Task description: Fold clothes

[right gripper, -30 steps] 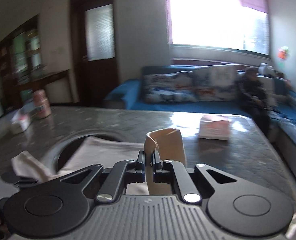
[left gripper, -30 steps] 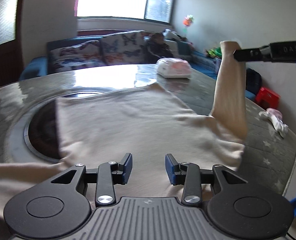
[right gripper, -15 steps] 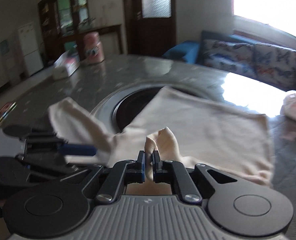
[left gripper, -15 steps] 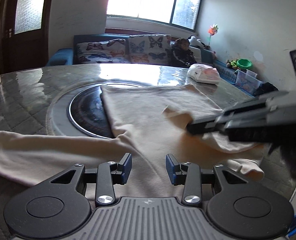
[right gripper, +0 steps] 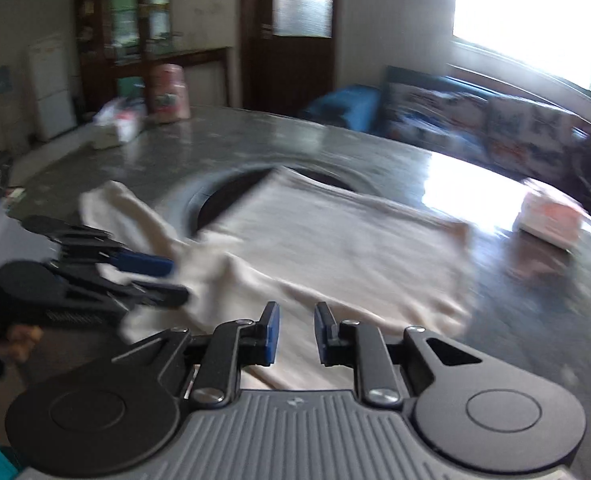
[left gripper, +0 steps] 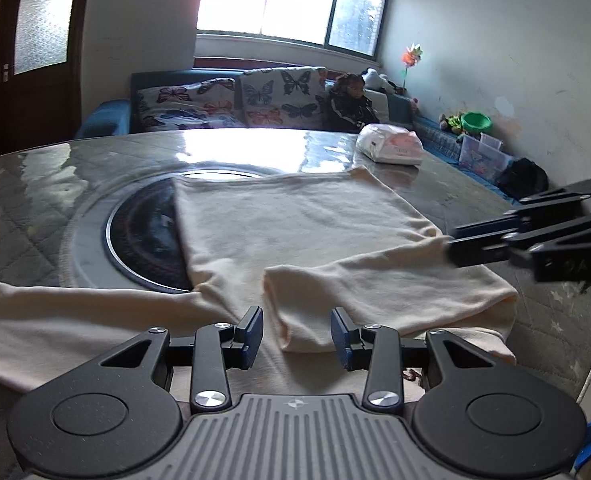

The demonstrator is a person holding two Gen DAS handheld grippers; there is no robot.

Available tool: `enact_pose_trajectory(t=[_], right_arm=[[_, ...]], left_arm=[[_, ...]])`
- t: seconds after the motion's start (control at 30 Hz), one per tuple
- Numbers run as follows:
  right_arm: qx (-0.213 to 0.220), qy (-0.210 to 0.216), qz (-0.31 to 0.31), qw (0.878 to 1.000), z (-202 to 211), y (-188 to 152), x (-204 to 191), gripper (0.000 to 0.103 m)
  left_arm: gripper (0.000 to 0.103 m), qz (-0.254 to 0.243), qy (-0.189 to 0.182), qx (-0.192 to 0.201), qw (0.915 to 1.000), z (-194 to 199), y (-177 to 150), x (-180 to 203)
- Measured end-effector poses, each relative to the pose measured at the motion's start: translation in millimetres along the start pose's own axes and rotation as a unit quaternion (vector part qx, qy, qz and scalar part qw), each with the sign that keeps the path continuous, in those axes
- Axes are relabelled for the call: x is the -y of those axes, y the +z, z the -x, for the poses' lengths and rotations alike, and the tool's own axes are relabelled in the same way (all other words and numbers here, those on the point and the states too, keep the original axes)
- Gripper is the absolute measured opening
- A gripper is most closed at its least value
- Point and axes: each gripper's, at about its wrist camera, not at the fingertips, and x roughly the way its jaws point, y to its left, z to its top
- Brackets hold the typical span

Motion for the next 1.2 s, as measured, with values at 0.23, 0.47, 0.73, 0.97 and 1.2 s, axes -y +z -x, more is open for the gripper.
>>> enact_pose_trajectory(t=[0.23,0.47,0.73,0.97,1.2], right_arm=[[-0.029,-0.047,-0.031,0.998,18,-44,35,0.032],[-0.028,-0.055,-0.008,0.998,16,-64,28,0.038],[-0.024,-0.07,-0.034,0.997,18,-72,41,0.039],[-0.022,-0.057,-0.041,0.997,32,-70,49,0.039],[0.01,-0.041,-0.023,0.999,30,-36,54,0.029]], left_arm=[[0.022,-0.017,0.009,-0.011,0.9998,-12,-2,8],[0.003,-0.021,0.019,0.015,0.9995,3,14,13],[0.002,-0.025,0.021,0.037,0.9988,19,28,16],[0.006,-0.051,0.028,-0.026,0.9979,7,5,12],[0.006,-0.033,0.03,0.004,0.999,14,17,7]])
